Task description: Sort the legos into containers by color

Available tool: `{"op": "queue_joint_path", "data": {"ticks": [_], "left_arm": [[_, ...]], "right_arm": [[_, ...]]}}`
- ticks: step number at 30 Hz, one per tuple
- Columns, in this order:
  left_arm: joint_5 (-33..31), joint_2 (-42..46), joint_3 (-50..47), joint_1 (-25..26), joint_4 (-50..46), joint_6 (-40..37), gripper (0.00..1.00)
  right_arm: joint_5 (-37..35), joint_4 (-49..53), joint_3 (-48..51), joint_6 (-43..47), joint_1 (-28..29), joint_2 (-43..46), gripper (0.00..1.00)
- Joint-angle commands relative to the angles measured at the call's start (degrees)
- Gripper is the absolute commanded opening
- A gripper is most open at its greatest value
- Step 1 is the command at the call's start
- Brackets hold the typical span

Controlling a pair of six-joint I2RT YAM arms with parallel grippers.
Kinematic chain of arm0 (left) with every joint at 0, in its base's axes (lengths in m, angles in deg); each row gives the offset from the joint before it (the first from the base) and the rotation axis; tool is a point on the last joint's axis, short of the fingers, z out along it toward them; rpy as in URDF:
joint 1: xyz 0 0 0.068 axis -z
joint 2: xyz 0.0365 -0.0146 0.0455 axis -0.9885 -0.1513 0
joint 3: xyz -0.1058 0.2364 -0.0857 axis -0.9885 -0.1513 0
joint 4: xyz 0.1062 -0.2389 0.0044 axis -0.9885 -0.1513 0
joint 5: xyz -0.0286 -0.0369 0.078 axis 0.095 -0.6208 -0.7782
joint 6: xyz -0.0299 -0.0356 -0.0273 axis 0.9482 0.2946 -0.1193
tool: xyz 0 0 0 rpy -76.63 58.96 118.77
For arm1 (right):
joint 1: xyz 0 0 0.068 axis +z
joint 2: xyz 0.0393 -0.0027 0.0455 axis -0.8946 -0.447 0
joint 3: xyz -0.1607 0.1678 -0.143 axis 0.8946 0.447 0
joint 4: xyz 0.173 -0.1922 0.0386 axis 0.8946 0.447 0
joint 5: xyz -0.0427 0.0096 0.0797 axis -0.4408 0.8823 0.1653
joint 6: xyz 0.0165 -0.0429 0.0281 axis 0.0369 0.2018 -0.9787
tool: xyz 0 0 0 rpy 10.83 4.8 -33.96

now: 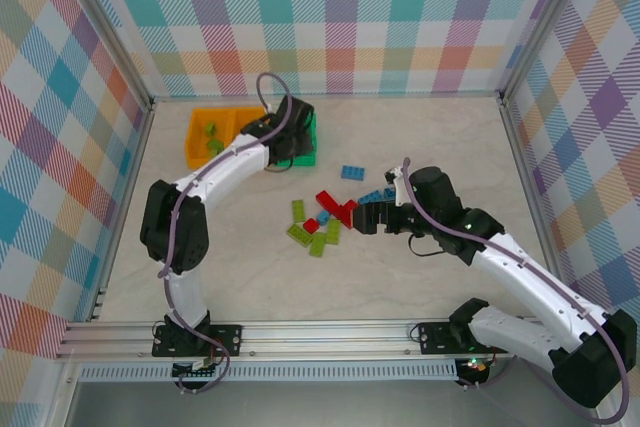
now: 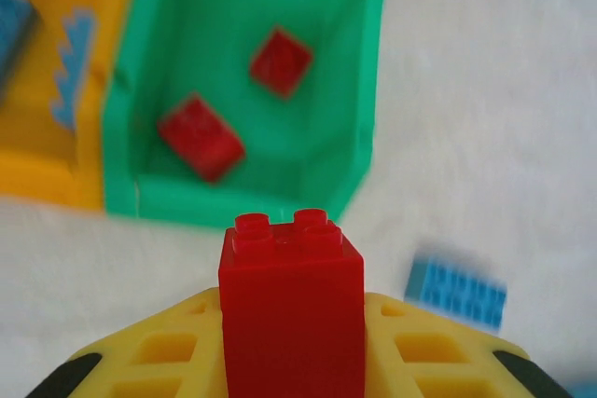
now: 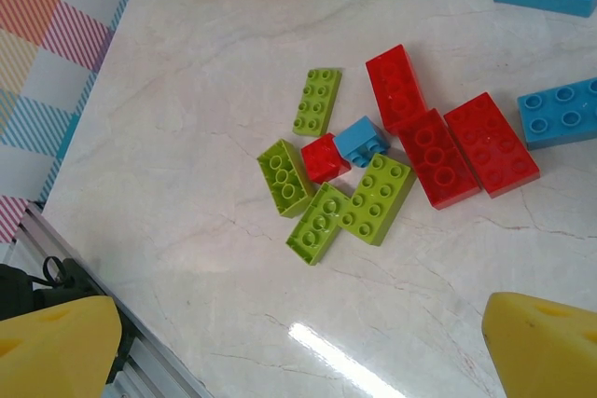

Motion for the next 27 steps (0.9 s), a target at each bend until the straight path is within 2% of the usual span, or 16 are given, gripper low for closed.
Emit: {"op": "queue_joint_path", "data": {"ticks": [1,5,8,11,13,17,21,24,27], "left_arm": [[-2.56,-8.94,8.56,-2.96,-1.01,-3.46,0.27],[2.19,-18.37,20.78,-6.10,-2.44,-4.59,0.31],[3.40,-22.42,29.06,-6.62,-5.27,-6.63,0.45],[4.37,-21.09,30.87,-6.67,-6.04,-7.60,0.57],[5.58,-17.04,28.02,-6.38,-5.05,-7.44,0.60],[7.36,-6.16,16.46,-4.26,-0.32,-7.52,0.63],[8.17,3.24,5.55,0.47,2.21,-8.01,0.63],[6.57,6.76,-0.81,5.36,2.96,-8.12,0.65],[4.32,6.22,-5.73,10.05,6.49,-8.45,0.67]], "right_arm": [[0.41,-0.10,0.37,-1.01,0.23,2.18,1.00],[-0.84,1.60,0.90,-1.32,0.20,4.83,1.00],[-2.37,3.02,1.15,-1.36,0.25,6.34,1.00],[-4.45,4.12,1.26,-1.73,0.25,6.40,1.00],[-5.73,4.39,1.24,-2.11,0.25,5.33,1.00],[-6.10,2.65,1.08,-2.41,0.25,2.03,1.00],[-7.09,-0.89,1.61,-2.92,0.22,-0.73,1.00],[-10.03,-2.10,1.65,-3.80,0.25,-2.37,1.00],[-14.92,-1.05,1.69,-6.18,0.25,-2.24,1.00]]}}
